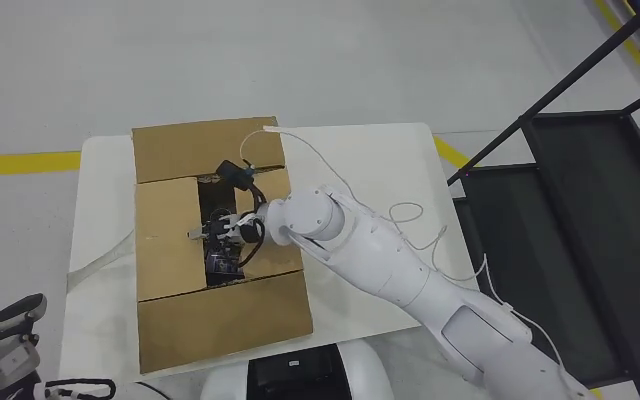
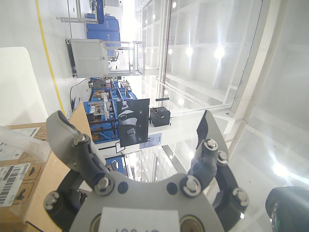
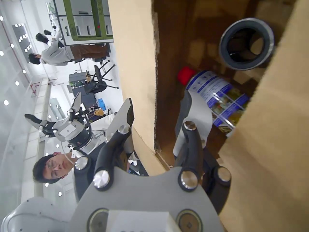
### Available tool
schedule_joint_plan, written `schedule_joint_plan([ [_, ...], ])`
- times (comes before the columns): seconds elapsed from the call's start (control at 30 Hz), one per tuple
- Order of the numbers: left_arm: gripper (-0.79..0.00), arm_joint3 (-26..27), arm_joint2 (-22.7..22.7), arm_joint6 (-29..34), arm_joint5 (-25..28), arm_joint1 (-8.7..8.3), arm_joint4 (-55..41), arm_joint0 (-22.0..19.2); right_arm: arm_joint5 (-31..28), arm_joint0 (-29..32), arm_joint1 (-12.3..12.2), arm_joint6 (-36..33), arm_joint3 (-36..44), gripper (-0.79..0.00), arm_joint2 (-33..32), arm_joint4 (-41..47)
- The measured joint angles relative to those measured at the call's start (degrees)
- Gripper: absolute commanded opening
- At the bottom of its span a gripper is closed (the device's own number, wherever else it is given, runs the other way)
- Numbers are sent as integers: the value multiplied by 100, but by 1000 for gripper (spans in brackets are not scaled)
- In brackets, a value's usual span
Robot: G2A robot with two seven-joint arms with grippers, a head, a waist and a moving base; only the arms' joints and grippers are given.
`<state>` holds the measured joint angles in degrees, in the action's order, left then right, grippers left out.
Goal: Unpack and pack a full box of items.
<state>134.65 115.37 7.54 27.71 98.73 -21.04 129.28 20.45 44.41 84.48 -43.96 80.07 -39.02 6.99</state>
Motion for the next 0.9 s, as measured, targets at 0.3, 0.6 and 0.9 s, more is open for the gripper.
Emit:
schedule_joint_plan([
  [0.3, 0, 0, 0, 0, 0, 0, 0, 0, -815, -106, 163, -241, -510, -443, 55, 619],
  [0.6, 0, 0, 0, 0, 0, 0, 0, 0, -1614, -31, 160, -753, -627, -425, -231, 1170],
  [0.9, 0, -28, 12, 9, -146, -18, 8, -150, -1751, -7, 167, -977, -315, -409, -312, 1348],
])
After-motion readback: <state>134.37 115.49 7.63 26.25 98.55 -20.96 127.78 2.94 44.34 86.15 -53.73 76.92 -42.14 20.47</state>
